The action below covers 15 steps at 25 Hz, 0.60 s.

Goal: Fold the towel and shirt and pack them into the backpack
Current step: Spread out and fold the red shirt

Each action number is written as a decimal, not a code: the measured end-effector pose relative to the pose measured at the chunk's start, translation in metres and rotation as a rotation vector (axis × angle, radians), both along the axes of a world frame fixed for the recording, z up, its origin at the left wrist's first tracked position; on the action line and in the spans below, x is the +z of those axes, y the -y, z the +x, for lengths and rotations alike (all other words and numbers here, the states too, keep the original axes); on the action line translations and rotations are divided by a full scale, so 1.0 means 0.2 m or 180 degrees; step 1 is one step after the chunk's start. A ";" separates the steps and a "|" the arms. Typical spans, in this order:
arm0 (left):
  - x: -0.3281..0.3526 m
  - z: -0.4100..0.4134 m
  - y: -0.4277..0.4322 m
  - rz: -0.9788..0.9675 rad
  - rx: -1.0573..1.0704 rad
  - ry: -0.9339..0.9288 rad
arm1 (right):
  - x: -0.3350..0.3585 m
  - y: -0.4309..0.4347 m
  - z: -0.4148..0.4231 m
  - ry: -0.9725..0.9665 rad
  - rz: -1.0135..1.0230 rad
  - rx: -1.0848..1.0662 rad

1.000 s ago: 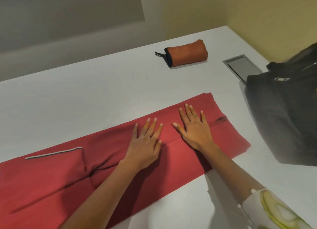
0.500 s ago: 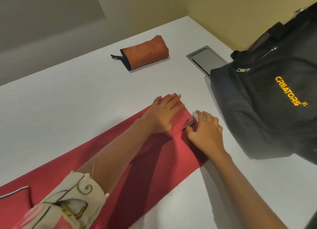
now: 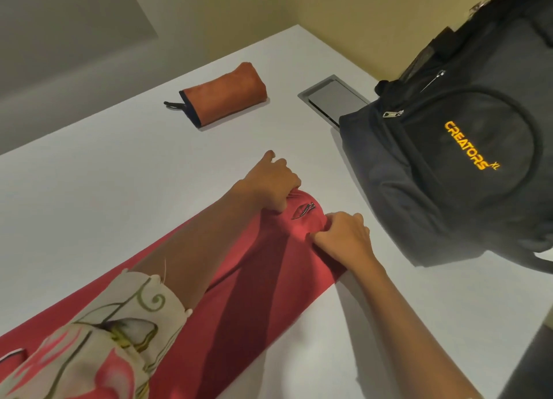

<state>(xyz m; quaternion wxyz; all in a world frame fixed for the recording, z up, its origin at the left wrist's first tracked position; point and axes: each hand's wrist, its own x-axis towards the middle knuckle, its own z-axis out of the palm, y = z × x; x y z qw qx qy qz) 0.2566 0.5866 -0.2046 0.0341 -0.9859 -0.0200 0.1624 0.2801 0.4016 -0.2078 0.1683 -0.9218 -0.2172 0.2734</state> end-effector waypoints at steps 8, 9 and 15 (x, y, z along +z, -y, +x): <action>0.12 -0.39 -0.07 -0.0765 0.0661 0.1186 | 0.21 -0.06 -0.28 0.0402 0.0305 0.0517; 0.13 -0.48 -0.08 -0.0829 0.0745 0.1347 | 0.23 -0.07 -0.36 0.0391 0.0358 0.0604; 0.13 -1.11 -0.11 -0.0835 0.1463 0.1799 | 0.22 -0.16 -0.88 0.0536 0.0977 0.1026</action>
